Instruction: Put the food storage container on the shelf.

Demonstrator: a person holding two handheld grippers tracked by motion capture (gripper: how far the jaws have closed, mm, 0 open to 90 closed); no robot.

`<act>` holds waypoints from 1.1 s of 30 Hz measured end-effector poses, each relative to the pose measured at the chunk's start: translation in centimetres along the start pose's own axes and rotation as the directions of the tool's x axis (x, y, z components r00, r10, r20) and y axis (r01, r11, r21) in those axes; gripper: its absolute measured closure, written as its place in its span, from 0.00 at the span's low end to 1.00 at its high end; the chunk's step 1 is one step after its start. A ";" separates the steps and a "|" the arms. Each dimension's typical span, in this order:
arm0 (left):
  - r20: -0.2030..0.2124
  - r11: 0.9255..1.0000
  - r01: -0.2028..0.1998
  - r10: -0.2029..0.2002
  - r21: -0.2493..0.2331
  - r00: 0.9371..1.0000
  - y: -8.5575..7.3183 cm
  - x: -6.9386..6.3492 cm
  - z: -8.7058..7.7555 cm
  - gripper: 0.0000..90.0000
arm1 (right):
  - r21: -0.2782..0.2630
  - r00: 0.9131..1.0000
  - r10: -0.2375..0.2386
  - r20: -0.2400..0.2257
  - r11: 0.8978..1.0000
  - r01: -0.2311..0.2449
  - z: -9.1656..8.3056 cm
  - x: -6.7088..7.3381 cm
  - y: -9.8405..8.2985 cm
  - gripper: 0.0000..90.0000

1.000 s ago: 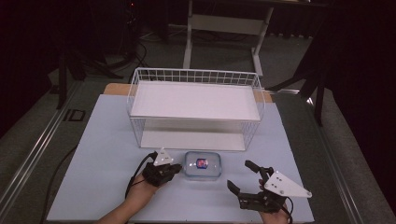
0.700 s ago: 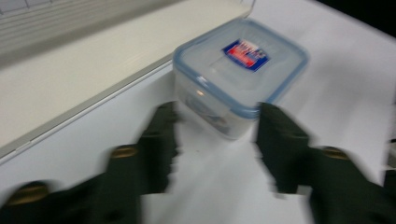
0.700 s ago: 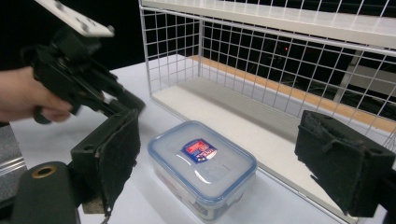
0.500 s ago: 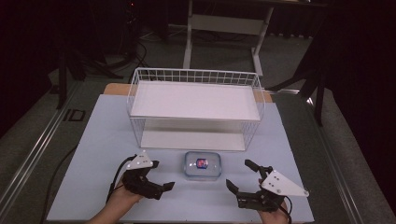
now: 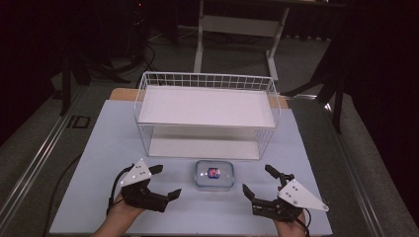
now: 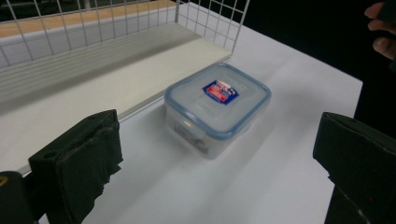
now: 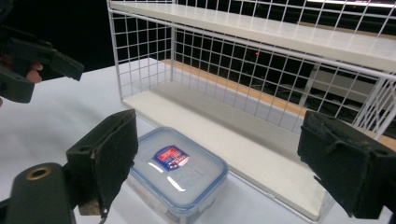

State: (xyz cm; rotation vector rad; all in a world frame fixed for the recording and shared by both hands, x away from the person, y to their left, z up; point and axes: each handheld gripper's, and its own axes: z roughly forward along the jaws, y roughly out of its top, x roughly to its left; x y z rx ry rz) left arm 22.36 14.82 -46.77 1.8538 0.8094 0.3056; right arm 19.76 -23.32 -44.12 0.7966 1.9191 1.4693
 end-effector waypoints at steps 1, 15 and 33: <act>0.000 1.000 0.000 0.000 0.000 1.000 0.0 0.0 0.0 0.02 | 0.001 1.000 0.008 -0.002 1.000 -0.008 0.0 0.0 0.1 0.16; 0.089 0.999 -0.002 -0.002 0.042 0.996 3.5 -0.1 3.0 0.02 | 0.126 0.995 0.048 -0.090 0.991 -0.036 2.7 -0.7 0.6 0.17; 0.151 0.968 0.164 -0.193 0.190 0.969 3.0 2.0 7.7 0.02 | 0.358 0.970 0.236 -0.061 0.912 -0.200 6.8 -2.5 -0.5 0.12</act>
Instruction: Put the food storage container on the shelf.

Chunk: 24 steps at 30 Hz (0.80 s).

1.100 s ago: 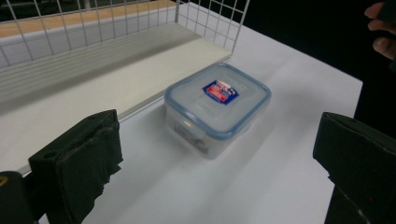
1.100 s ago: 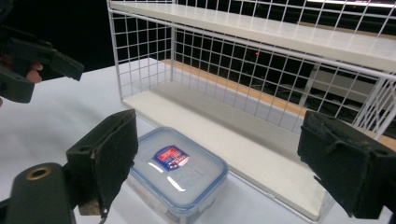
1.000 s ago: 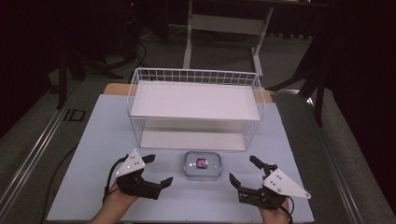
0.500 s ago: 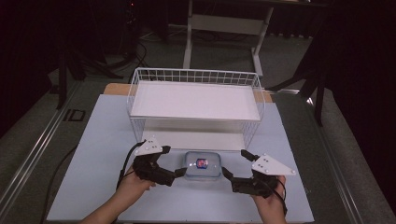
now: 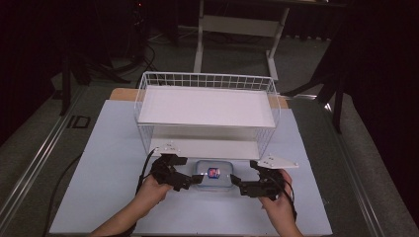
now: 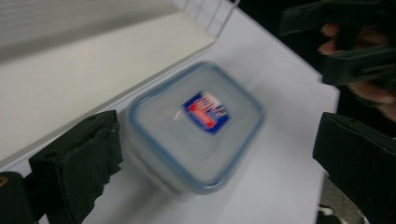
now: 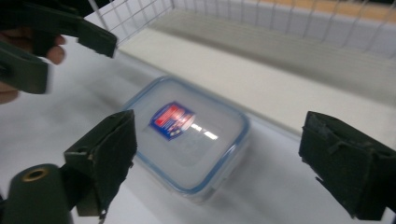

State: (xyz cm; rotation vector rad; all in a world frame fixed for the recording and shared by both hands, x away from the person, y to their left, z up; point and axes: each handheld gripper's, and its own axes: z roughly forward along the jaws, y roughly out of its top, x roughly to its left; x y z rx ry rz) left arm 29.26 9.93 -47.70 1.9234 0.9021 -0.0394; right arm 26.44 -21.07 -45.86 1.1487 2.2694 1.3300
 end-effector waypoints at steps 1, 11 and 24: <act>-0.010 1.000 0.014 -0.014 0.022 1.000 -0.2 0.2 0.5 0.02 | 0.015 1.000 0.027 -0.007 1.000 -0.027 0.5 -0.2 -0.1 0.12; -0.062 0.991 0.121 -0.118 0.051 0.991 -0.3 1.6 1.8 0.03 | 0.099 0.975 0.218 -0.035 0.972 -0.214 3.2 -1.7 -0.4 0.12; -0.045 0.971 0.223 -0.219 0.089 0.975 -1.3 2.7 3.2 0.08 | 0.194 0.921 0.379 -0.085 0.913 -0.358 5.6 -2.8 -1.4 0.12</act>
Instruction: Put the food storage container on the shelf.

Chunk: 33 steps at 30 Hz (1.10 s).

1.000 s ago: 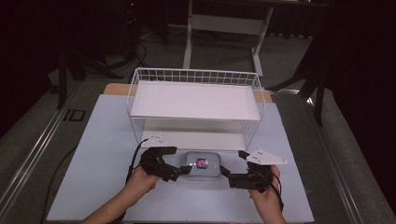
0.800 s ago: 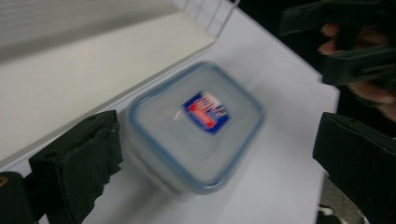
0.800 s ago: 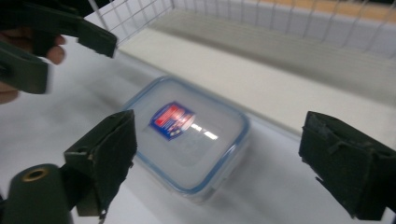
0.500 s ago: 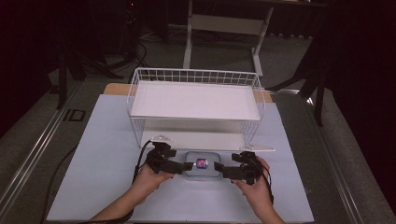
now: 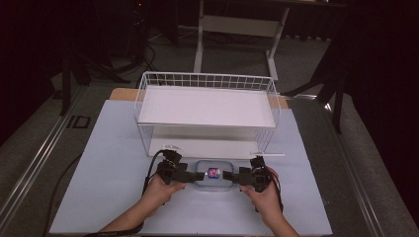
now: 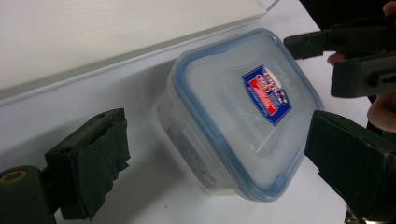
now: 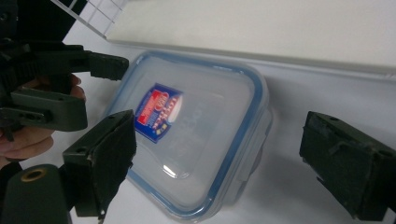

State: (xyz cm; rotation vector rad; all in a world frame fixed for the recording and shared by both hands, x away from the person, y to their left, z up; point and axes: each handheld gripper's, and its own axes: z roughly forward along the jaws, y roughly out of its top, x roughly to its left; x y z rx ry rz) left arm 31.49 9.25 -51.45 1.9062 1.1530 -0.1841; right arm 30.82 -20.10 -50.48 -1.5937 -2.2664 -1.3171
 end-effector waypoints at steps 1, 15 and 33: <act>-0.003 1.000 0.013 -0.013 0.009 1.000 0.0 0.1 0.2 0.08 | 0.006 1.000 0.006 0.001 1.000 -0.006 0.2 0.0 0.0 0.12; 0.064 0.995 0.084 -0.088 0.059 0.994 -0.3 0.7 1.4 0.27 | 0.088 0.988 0.147 -0.041 0.986 -0.143 1.4 -0.7 -0.2 0.34; 0.004 0.997 0.052 -0.053 0.051 0.999 -0.4 -1.3 0.4 0.48 | 0.103 0.991 0.126 -0.042 0.987 -0.121 0.6 -0.1 -0.4 0.43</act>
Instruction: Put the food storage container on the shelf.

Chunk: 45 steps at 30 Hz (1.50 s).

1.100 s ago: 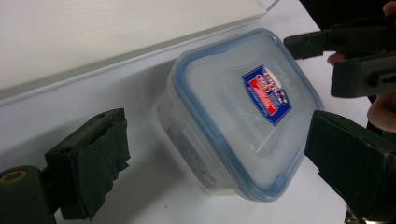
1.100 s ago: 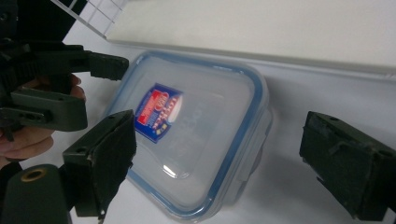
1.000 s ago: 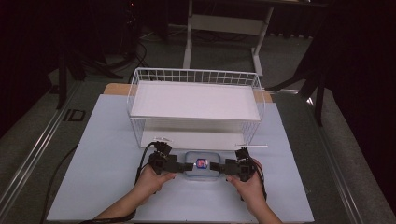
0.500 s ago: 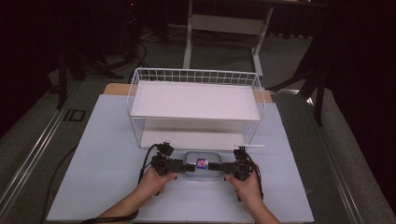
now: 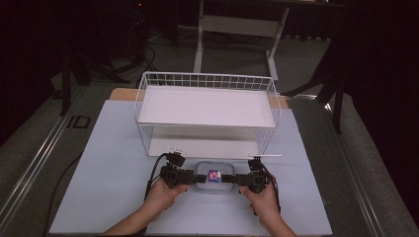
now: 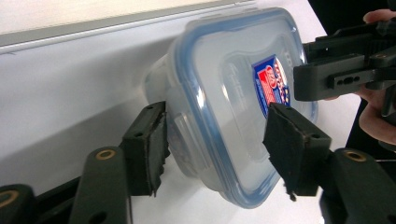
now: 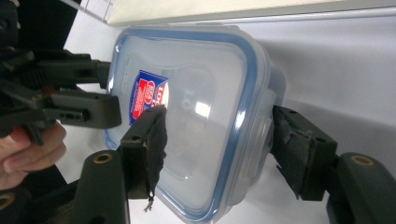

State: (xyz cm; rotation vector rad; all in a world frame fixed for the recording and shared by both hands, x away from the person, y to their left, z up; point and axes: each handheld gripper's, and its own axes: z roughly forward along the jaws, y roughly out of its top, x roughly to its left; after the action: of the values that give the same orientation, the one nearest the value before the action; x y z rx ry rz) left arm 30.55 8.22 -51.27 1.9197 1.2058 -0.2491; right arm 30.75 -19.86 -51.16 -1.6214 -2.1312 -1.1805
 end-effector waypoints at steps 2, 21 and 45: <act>-0.016 1.000 -0.022 0.022 -0.007 1.000 -0.2 -0.4 -0.1 0.49 | -0.002 1.000 -0.014 0.009 1.000 0.014 -0.2 0.3 -0.2 0.43; -0.070 0.997 -0.033 0.028 -0.073 0.997 -1.2 -1.4 -0.9 0.52 | -0.019 0.998 -0.059 0.036 0.998 0.059 -0.4 1.5 -0.5 0.44; -0.108 0.975 -0.080 0.059 -0.205 0.992 2.5 0.8 -3.2 0.52 | -0.164 0.988 -0.144 0.063 0.975 0.153 0.4 3.7 4.3 0.44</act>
State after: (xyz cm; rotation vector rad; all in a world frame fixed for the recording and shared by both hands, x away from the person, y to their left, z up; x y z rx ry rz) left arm 32.20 10.59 -48.36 1.8033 1.1784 0.0127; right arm 33.31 -16.67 -47.21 -1.5973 -2.2739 -1.4137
